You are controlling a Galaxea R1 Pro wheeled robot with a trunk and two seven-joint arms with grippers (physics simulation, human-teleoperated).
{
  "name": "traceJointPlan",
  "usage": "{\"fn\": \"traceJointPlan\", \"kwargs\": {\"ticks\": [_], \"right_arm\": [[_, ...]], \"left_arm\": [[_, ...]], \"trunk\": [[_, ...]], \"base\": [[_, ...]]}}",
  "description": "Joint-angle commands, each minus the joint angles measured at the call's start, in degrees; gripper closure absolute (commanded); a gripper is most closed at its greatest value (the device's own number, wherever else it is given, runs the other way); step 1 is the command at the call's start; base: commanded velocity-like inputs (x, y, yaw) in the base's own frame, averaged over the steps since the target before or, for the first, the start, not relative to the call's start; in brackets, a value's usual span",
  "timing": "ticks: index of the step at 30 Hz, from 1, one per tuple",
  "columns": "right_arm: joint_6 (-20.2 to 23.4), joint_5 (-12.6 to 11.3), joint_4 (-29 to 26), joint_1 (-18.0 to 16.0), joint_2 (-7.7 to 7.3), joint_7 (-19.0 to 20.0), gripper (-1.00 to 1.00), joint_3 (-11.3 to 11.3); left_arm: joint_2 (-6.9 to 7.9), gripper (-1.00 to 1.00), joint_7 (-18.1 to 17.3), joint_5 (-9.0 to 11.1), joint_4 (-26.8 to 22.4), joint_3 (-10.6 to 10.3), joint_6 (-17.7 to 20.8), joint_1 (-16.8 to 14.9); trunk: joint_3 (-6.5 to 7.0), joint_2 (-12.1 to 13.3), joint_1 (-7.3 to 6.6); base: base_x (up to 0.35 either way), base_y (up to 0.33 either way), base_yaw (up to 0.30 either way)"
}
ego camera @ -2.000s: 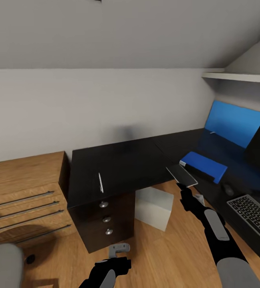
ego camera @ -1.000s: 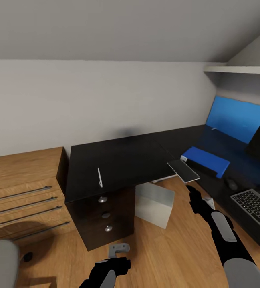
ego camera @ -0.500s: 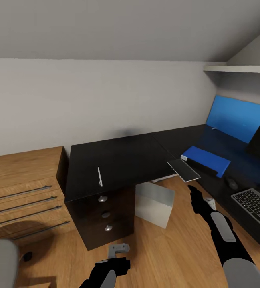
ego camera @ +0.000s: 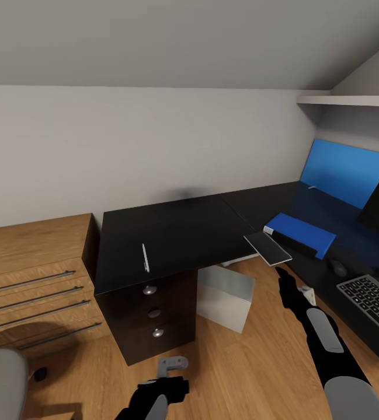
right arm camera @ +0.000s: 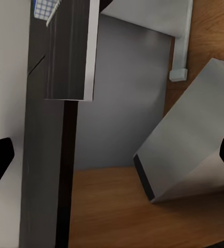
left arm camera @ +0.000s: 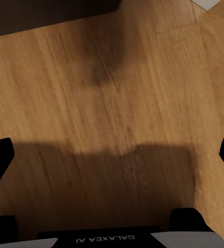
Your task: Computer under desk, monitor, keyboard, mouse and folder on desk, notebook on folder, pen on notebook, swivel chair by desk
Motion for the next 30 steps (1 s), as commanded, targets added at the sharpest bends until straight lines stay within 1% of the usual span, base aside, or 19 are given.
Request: {"fn": "traceJointPlan", "kwargs": {"ticks": [1,8,16,30], "right_arm": [[0.26,-0.49,-0.19,-0.02,0.01,-0.24,-1.0,-0.08],[0.24,-0.5,-0.39,-0.02,0.01,-0.01,-1.0,-0.08],[0.18,-0.48,-0.41,-0.02,0.02,0.02,-1.0,-0.08],[0.07,-0.4,-0.4,-0.02,0.02,0.02,-1.0,-0.13]], "left_arm": [[0.14,-1.0,0.53,0.59,-0.06,-0.15,0.07,-0.04],[0.41,-1.0,0.63,0.62,-0.04,-0.23,0.07,-0.04],[0.43,-1.0,0.52,0.62,0.53,-0.3,0.07,-0.04],[0.43,-1.0,0.46,0.58,0.92,-0.31,0.07,-0.04]], "trunk": [[-0.05,-0.03,0.0],[-0.05,-0.03,0.0],[-0.05,-0.03,0.0],[-0.05,-0.03,0.0]], "base": [[0.0,0.0,0.0],[0.025,0.0,0.0],[0.149,0.0,0.0],[0.032,0.0,0.0]]}}
